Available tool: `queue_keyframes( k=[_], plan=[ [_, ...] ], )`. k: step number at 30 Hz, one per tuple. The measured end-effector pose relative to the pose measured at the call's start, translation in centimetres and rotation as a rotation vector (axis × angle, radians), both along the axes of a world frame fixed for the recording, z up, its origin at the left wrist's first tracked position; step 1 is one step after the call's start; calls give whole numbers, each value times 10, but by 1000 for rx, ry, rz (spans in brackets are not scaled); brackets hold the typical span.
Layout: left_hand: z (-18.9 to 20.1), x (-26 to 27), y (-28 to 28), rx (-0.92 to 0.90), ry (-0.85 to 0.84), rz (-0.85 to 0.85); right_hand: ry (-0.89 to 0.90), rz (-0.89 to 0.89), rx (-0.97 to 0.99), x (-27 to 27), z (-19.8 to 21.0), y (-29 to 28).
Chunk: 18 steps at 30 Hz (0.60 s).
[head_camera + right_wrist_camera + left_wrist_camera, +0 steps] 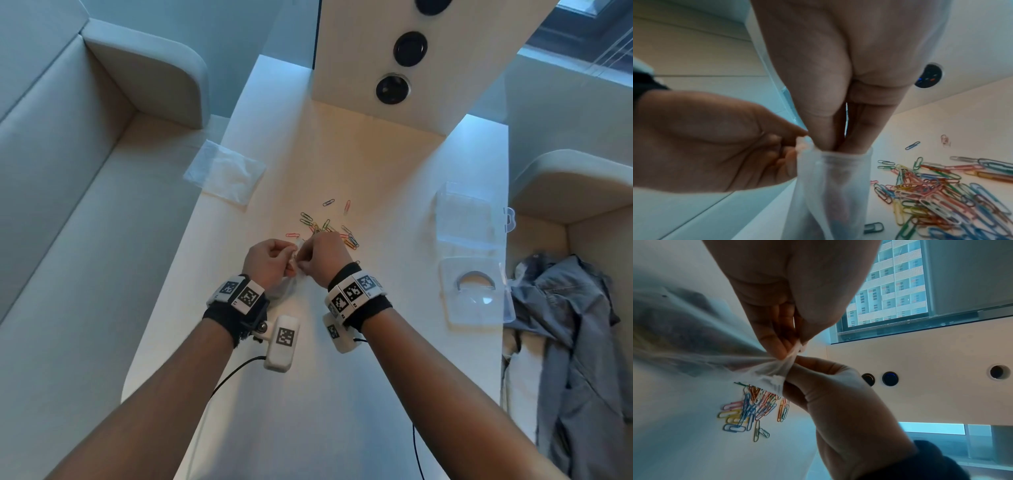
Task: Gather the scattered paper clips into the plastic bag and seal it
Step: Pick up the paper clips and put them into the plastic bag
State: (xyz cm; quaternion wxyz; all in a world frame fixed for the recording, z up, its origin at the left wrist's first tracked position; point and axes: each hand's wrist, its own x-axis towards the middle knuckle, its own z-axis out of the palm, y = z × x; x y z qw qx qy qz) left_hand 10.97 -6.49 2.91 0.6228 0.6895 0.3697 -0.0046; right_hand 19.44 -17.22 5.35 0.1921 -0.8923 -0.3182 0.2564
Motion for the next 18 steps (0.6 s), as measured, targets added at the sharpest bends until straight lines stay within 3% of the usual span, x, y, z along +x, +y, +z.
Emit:
queue_keyframes(
  k=[4, 7, 10, 12, 18],
  plan=[
    [-4, -3, 5, -7, -14, -3, 89, 41, 119, 11, 8, -8],
    [0, -8, 15, 0, -13, 43, 148, -253, 337, 49, -1, -22],
    [6, -17, 30, -24, -29, 105, -24, -402, 159, 97, -29, -27],
    [9, -24, 40, -36, -39, 148, 13, -417, -24, 118, -55, -19],
    [8, -31, 57, -4, -42, 187, -98, -156, -209, 104, -93, 24]
  ],
)
